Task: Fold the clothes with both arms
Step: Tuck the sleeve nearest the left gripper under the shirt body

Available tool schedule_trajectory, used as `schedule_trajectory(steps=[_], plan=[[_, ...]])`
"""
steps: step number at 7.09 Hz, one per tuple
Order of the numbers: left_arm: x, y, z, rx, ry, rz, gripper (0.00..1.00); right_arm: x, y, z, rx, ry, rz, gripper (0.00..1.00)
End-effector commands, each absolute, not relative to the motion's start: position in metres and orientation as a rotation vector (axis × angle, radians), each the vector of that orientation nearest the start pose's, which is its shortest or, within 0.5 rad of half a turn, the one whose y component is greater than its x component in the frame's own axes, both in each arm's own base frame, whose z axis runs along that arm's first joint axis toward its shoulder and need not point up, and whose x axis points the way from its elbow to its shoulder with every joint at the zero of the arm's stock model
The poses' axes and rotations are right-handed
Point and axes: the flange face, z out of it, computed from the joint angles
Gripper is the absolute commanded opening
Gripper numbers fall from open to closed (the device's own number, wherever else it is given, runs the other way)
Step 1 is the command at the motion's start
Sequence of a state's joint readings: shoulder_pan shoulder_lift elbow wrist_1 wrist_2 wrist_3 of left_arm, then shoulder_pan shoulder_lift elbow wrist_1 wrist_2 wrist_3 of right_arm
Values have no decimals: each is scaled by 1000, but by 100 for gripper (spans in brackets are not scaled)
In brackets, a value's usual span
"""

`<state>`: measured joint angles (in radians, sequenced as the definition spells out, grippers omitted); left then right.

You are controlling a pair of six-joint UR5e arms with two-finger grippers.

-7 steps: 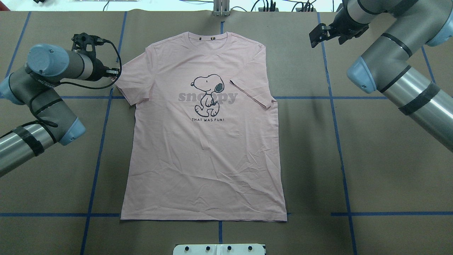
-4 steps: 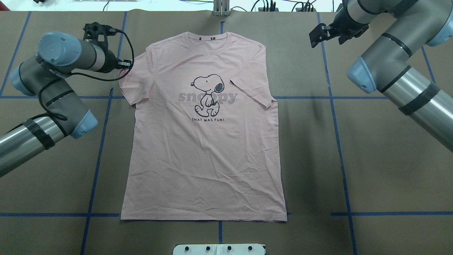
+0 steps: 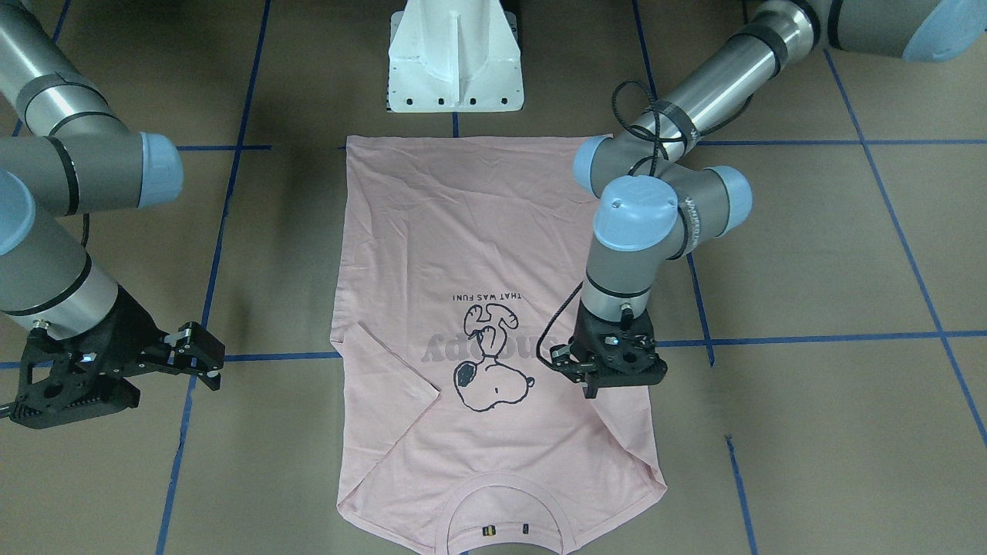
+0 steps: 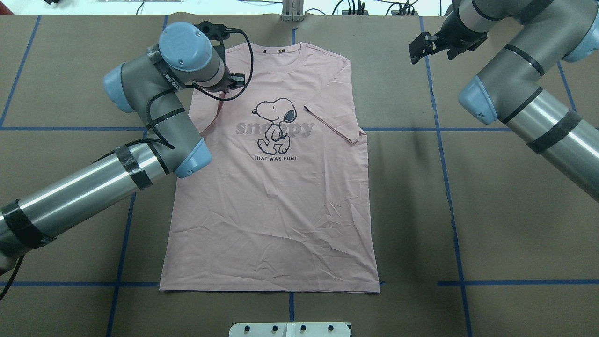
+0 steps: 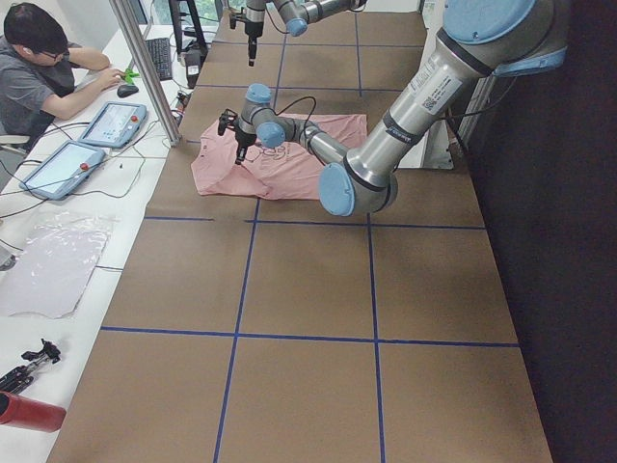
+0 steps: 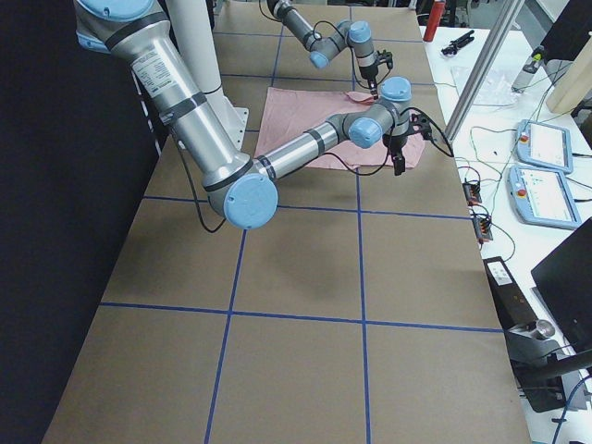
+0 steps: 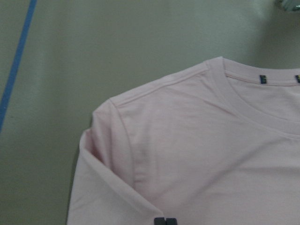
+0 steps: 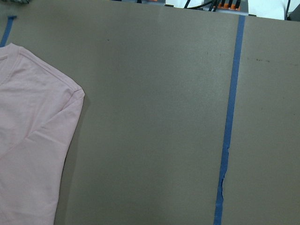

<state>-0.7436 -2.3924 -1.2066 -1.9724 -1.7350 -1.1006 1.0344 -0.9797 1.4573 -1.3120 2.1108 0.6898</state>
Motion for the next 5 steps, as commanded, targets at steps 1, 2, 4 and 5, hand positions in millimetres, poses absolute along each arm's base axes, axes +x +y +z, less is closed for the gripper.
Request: schedule_trajectory(steps=[1,2,4,5], plan=[[524,-620,276,357,783,-167,98,-296,-657,331,290,-834,-51,100],[522,-617,281,384,817,-155,100,-297,-656,330,290,-835,-54,100],[497,-600,262,475,844,-15,100,-309,-635,311,278,-874,-11,100],[474,-576,269,479,879,4,100,-336,-597,298,256,-901,41,100]])
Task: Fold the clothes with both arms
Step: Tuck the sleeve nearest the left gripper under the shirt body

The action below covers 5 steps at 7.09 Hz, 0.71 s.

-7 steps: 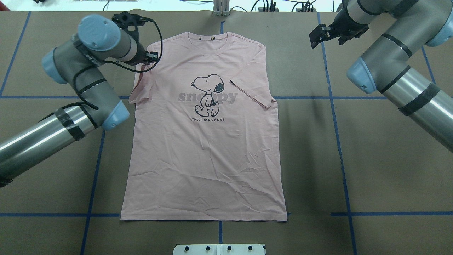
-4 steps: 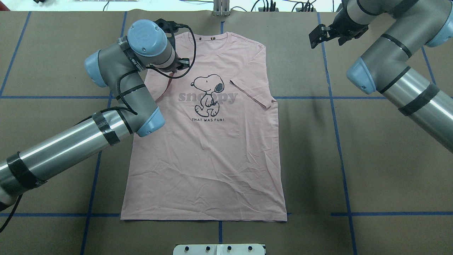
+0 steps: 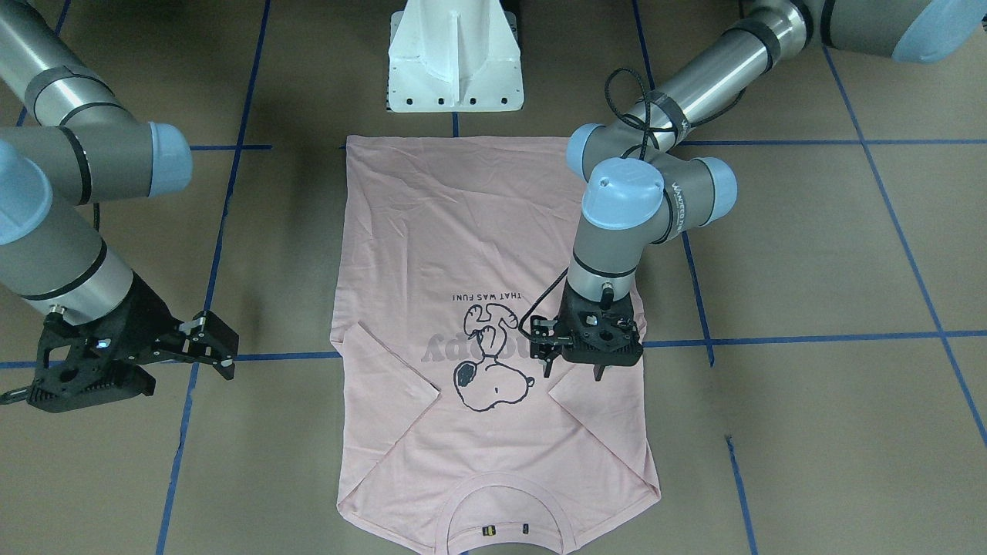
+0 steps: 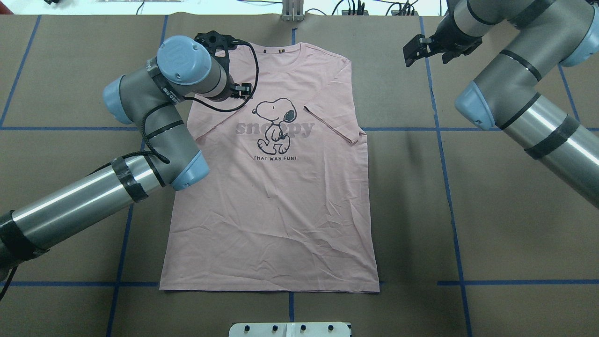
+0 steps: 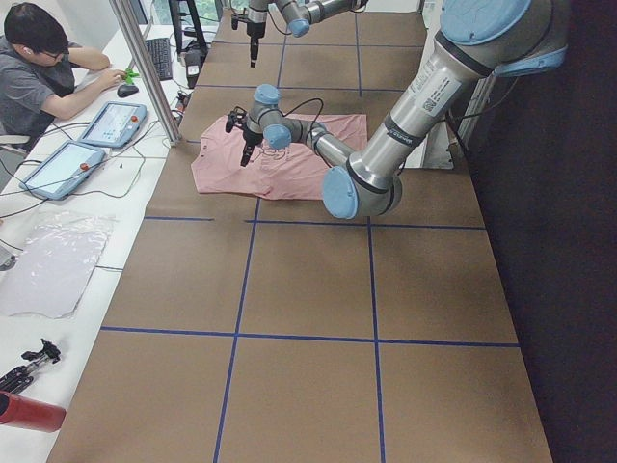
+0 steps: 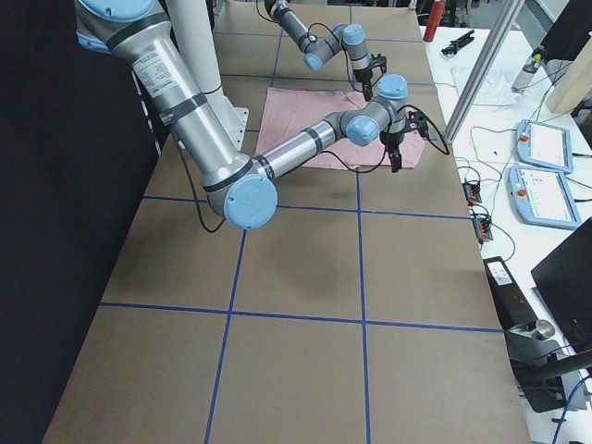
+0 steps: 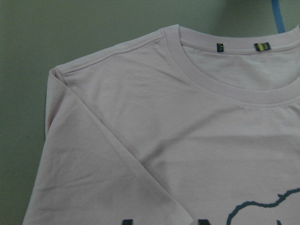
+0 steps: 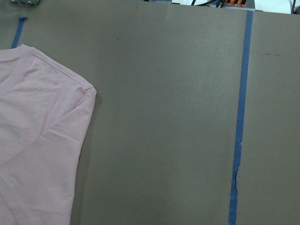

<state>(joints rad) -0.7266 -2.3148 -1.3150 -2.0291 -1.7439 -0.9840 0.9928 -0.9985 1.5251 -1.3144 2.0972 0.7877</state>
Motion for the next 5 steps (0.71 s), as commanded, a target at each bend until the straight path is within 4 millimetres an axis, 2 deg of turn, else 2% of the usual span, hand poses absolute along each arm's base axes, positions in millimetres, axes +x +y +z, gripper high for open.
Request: schedule_trajectory(steps=[1,2,3,5], plan=[[451,-548,272,467,937,35,100,-361,-543,292,255,-911,97,100],[431,-523,274,476,963,46,100,-375,-487,289,249,-926,149,100],[414,-499,282,462,988,23,100,-380,-432,290,224,-947,191,100],[390,-428,289,389,1055,-19,100,-403,-318,299,177,-955,294,99]])
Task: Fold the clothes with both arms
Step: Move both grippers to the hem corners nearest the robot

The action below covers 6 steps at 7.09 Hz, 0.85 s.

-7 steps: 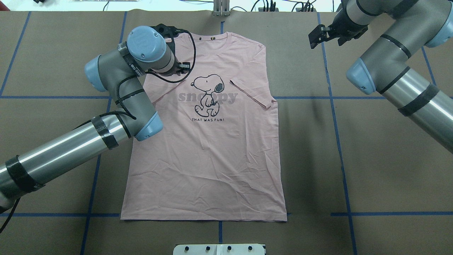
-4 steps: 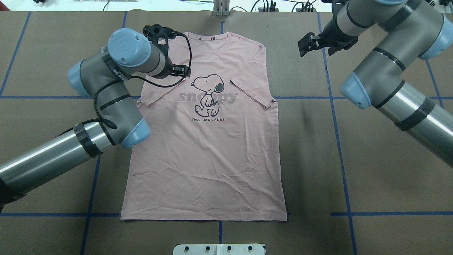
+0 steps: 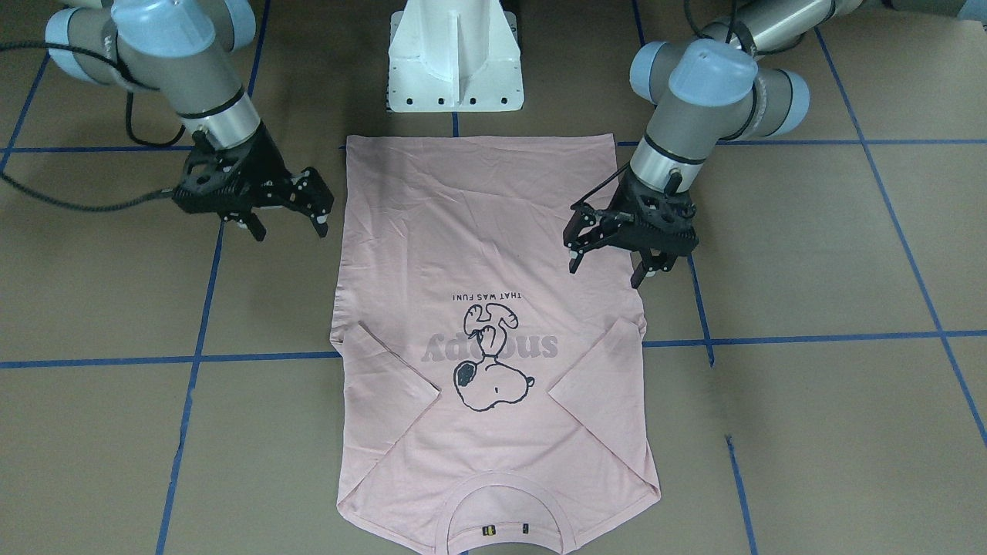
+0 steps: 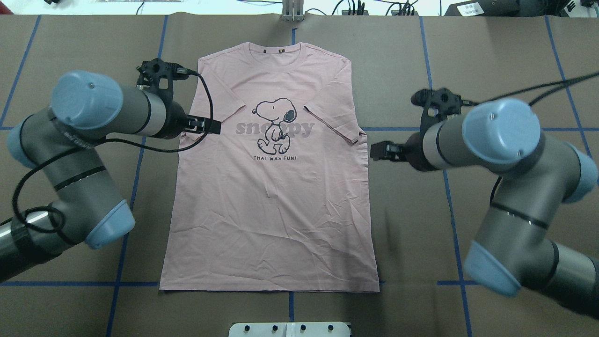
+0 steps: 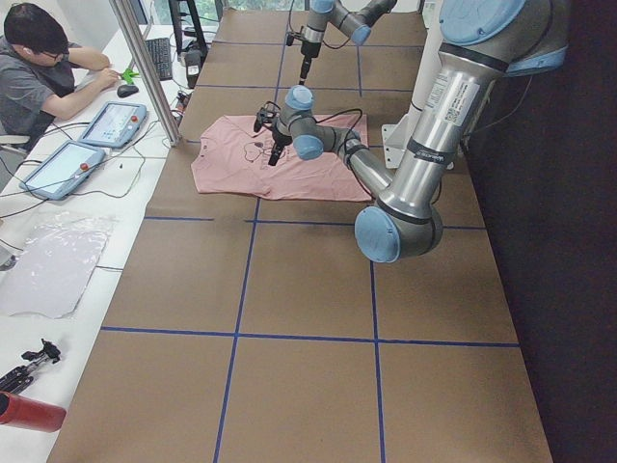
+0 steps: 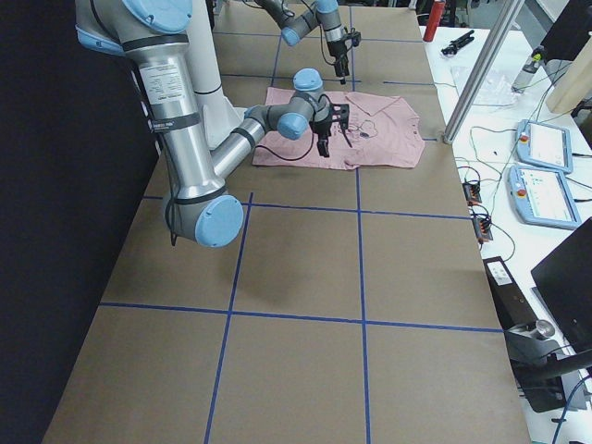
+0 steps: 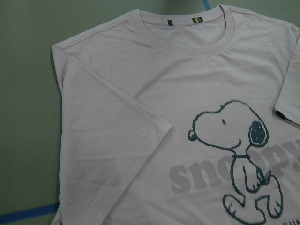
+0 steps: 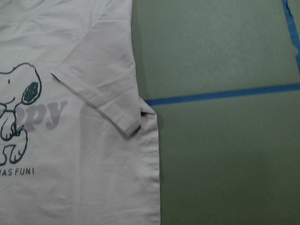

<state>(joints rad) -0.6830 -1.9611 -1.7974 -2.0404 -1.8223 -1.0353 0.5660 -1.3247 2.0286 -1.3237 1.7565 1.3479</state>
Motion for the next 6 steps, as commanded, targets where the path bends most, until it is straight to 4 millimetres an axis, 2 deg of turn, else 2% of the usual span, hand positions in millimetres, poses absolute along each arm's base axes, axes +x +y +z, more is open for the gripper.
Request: schedule_trajectory(steps=[1,2,3,4,5,6], plan=[[381,-393,298,325,1078,-62,100,-407,-277,299,140,-967,318,95],[390,-351,315,259,1090,-124,100,-421,-245,306,127,-960,381,88],[417,-302,341,228,1083,-198,94,-431,-219,308,133,-963,411,86],[437,-263,356,150,1071,-286,77,-438,-197,303,133,-979,407,85],[448,-238,368,127,1050,-315,69,-444,-184,304,159,-979,408,85],[445,-222,390,114,1007,-293,69,-445,-181,305,160,-978,403,85]])
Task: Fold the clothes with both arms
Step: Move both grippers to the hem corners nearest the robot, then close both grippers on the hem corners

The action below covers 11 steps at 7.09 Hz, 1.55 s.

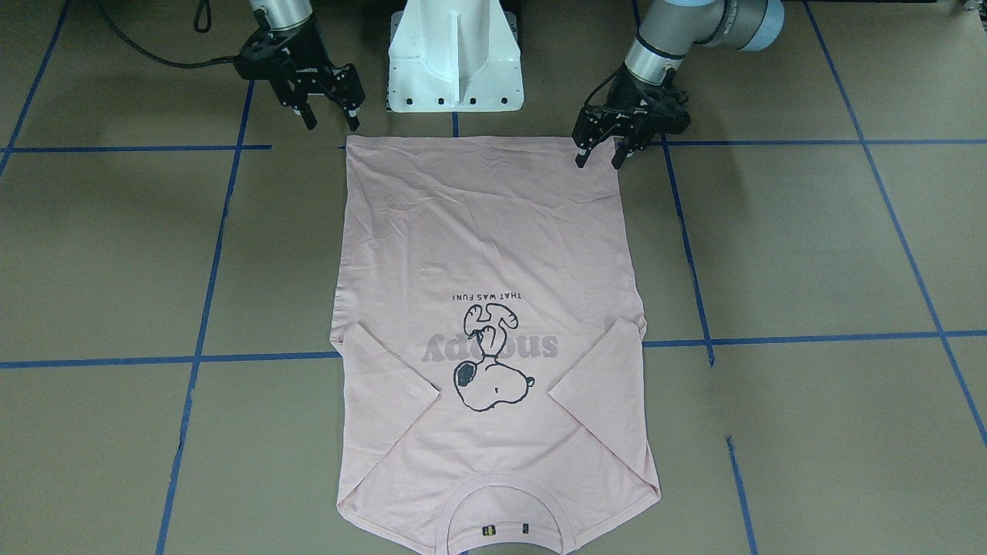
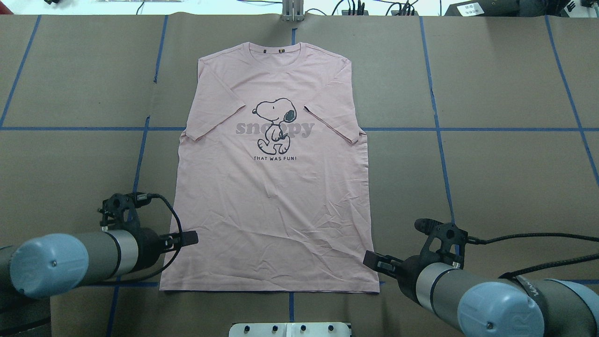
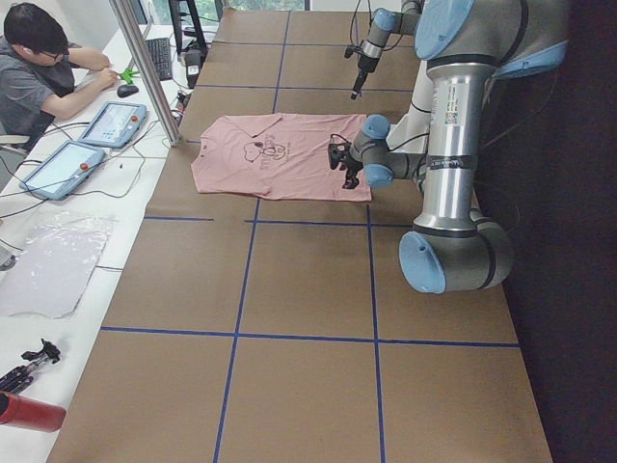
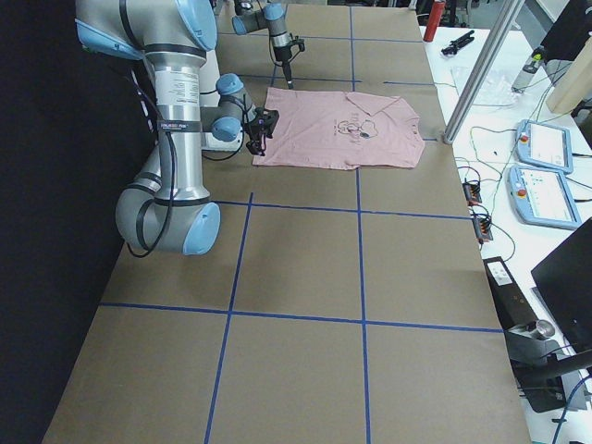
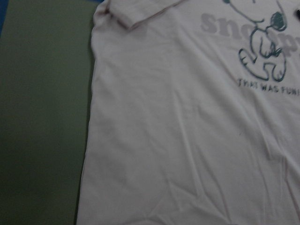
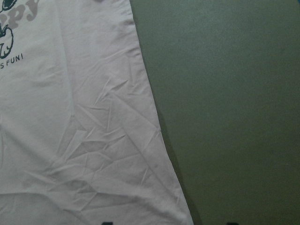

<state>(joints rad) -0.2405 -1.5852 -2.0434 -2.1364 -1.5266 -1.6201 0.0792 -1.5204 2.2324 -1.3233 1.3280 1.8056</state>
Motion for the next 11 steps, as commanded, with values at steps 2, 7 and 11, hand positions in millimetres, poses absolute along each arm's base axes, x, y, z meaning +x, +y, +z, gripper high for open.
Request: schedule_trajectory(steps=[2,7,11], plan=[[445,-208,404,102,976,-268,69,-445,-181,305,161,-978,404,85],[455,-186,403,77,981,-225,26,-445,-181,305,168,-979,406,86],[448,-186,389,77,1005,-223,0,-448,-179,301,168,-986,404,81]])
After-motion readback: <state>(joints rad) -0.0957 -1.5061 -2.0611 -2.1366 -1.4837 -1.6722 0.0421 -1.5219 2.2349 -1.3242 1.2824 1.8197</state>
